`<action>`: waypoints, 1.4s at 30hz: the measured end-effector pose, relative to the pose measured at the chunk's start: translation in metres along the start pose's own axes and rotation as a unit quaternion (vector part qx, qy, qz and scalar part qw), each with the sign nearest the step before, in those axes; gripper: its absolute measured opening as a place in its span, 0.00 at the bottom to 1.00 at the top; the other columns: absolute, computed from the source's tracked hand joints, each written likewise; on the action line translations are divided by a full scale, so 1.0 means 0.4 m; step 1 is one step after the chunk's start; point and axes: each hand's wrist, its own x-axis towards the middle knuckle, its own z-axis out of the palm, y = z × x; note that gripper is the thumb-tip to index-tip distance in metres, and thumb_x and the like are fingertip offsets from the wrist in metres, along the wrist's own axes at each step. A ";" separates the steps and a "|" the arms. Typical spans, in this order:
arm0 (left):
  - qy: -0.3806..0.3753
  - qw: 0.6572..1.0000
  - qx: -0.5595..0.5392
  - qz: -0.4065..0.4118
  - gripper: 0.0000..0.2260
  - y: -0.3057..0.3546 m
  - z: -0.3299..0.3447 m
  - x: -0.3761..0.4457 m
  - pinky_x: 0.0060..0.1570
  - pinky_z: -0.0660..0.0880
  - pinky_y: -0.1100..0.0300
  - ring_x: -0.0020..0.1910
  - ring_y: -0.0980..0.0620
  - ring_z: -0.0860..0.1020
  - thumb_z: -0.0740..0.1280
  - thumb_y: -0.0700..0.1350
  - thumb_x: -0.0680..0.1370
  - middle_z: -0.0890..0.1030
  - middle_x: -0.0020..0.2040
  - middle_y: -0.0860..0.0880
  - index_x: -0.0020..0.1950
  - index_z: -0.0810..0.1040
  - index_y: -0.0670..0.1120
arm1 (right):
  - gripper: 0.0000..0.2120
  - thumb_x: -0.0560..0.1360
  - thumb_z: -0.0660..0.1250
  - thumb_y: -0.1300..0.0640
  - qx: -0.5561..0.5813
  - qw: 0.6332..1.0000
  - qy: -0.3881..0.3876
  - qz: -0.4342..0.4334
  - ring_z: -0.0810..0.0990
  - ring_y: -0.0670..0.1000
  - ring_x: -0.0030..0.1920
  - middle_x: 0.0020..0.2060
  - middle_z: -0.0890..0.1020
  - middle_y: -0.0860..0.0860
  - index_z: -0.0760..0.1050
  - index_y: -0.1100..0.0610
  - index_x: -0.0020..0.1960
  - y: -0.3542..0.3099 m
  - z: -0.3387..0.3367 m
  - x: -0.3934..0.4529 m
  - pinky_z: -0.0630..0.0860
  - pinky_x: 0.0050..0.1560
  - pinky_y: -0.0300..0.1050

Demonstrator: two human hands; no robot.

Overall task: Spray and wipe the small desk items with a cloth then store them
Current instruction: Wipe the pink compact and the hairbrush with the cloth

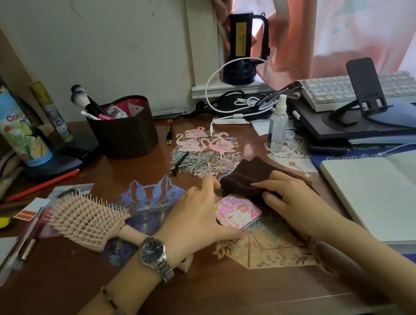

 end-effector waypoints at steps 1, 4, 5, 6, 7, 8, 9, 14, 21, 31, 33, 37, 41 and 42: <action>0.002 1.000 -0.001 -0.001 0.39 -0.001 -0.003 -0.002 0.51 0.76 0.55 0.54 0.54 0.73 0.74 0.67 0.59 0.73 0.56 0.53 0.60 0.58 0.55 | 0.16 0.79 0.59 0.57 0.002 1.000 0.005 -0.001 0.75 0.46 0.45 0.44 0.73 0.46 0.74 0.50 0.65 0.001 0.001 0.000 0.75 0.47 0.52; 0.002 1.000 0.016 0.003 0.37 -0.006 -0.018 -0.019 0.49 0.77 0.55 0.52 0.55 0.74 0.75 0.64 0.60 0.74 0.54 0.54 0.59 0.57 0.55 | 0.16 0.79 0.59 0.57 0.004 1.000 0.006 -0.001 0.75 0.45 0.45 0.44 0.73 0.46 0.74 0.50 0.66 0.001 0.001 -0.001 0.75 0.47 0.52; 0.003 1.000 0.022 0.006 0.37 -0.009 -0.024 -0.027 0.49 0.77 0.56 0.52 0.56 0.75 0.75 0.63 0.60 0.75 0.53 0.55 0.59 0.57 0.55 | 0.16 0.79 0.59 0.57 0.006 1.000 0.005 -0.001 0.75 0.45 0.45 0.44 0.73 0.45 0.74 0.50 0.66 0.000 0.001 -0.001 0.75 0.47 0.51; 0.005 1.000 0.019 0.006 0.37 -0.013 -0.031 -0.034 0.49 0.77 0.56 0.51 0.57 0.75 0.75 0.62 0.60 0.76 0.53 0.56 0.59 0.57 0.56 | 0.16 0.79 0.59 0.57 0.009 1.000 0.005 -0.001 0.75 0.45 0.45 0.44 0.73 0.45 0.74 0.50 0.66 0.000 0.001 -0.001 0.75 0.47 0.51; 0.007 1.000 0.009 0.005 0.36 -0.016 -0.039 -0.041 0.49 0.77 0.56 0.51 0.57 0.76 0.75 0.62 0.61 0.77 0.52 0.57 0.60 0.57 0.56 | 0.16 0.79 0.59 0.57 0.010 1.000 0.005 0.000 0.75 0.45 0.44 0.44 0.73 0.45 0.74 0.50 0.66 -0.002 0.000 -0.001 0.75 0.47 0.50; 0.011 1.000 -0.007 0.001 0.36 -0.019 -0.048 -0.048 0.48 0.78 0.56 0.49 0.59 0.77 0.75 0.61 0.61 0.78 0.51 0.58 0.60 0.58 0.57 | 0.16 0.79 0.59 0.57 0.011 1.000 0.005 0.000 0.75 0.45 0.44 0.44 0.73 0.45 0.74 0.51 0.66 -0.003 0.000 0.000 0.75 0.47 0.50; 0.019 1.000 -0.025 0.000 0.35 -0.022 -0.057 -0.053 0.48 0.79 0.57 0.48 0.60 0.78 0.75 0.60 0.62 0.79 0.50 0.58 0.61 0.58 0.57 | 0.16 0.79 0.59 0.57 0.012 1.000 0.004 0.002 0.74 0.44 0.44 0.44 0.73 0.45 0.74 0.51 0.66 -0.004 -0.001 0.000 0.75 0.47 0.50; 0.094 0.986 -0.140 -0.007 0.27 -0.039 -0.084 -0.064 0.47 0.79 0.60 0.40 0.64 0.81 0.74 0.54 0.68 0.84 0.40 0.58 0.63 0.66 0.57 | 0.16 0.79 0.59 0.56 0.008 1.000 -0.007 0.003 0.74 0.43 0.43 0.44 0.72 0.43 0.73 0.49 0.66 -0.005 -0.003 0.000 0.75 0.44 0.47; 0.195 0.964 -0.181 -0.006 0.05 -0.068 -0.084 -0.028 0.42 0.81 0.58 0.40 0.59 0.82 0.70 0.47 0.75 0.83 0.43 0.55 0.49 0.82 0.51 | 0.16 0.79 0.59 0.56 0.005 1.000 -0.008 0.006 0.74 0.42 0.44 0.44 0.72 0.43 0.73 0.49 0.66 -0.005 -0.003 -0.001 0.75 0.45 0.46; 0.115 0.973 -0.156 -0.123 0.09 -0.119 -0.072 -0.024 0.46 0.79 0.60 0.40 0.60 0.81 0.73 0.51 0.72 0.83 0.42 0.56 0.50 0.82 0.52 | 0.17 0.79 0.58 0.56 0.005 1.000 -0.011 0.004 0.75 0.45 0.44 0.45 0.73 0.46 0.73 0.50 0.67 -0.009 -0.003 -0.003 0.76 0.46 0.51; 0.055 0.983 -0.120 -0.130 0.23 -0.116 -0.079 -0.023 0.48 0.77 0.61 0.46 0.61 0.78 0.76 0.59 0.64 0.80 0.48 0.58 0.56 0.79 0.54 | 0.17 0.79 0.58 0.56 0.006 1.000 -0.011 0.003 0.75 0.45 0.44 0.45 0.73 0.46 0.73 0.50 0.66 -0.009 -0.003 -0.002 0.76 0.46 0.51; -0.010 0.991 -0.048 -0.121 0.37 -0.112 -0.072 -0.021 0.57 0.74 0.55 0.57 0.57 0.73 0.77 0.62 0.59 0.73 0.59 0.57 0.64 0.71 0.54 | 0.17 0.79 0.59 0.56 0.009 1.000 -0.010 0.003 0.75 0.45 0.44 0.45 0.73 0.45 0.73 0.49 0.66 -0.008 -0.003 -0.003 0.76 0.46 0.51; -0.017 0.995 -0.024 -0.099 0.36 -0.111 -0.069 -0.022 0.59 0.72 0.57 0.57 0.56 0.70 0.77 0.62 0.60 0.69 0.58 0.56 0.65 0.71 0.55 | 0.16 0.79 0.59 0.57 0.011 1.000 -0.005 0.002 0.75 0.45 0.44 0.44 0.73 0.46 0.74 0.50 0.66 -0.008 -0.003 -0.004 0.75 0.46 0.51; -0.024 0.995 -0.024 -0.094 0.36 -0.108 -0.071 -0.023 0.58 0.71 0.58 0.56 0.57 0.70 0.77 0.62 0.60 0.69 0.58 0.56 0.65 0.71 0.55 | 0.16 0.79 0.59 0.57 0.013 1.000 -0.004 0.002 0.75 0.45 0.45 0.44 0.73 0.46 0.74 0.50 0.66 -0.008 -0.003 -0.004 0.75 0.46 0.51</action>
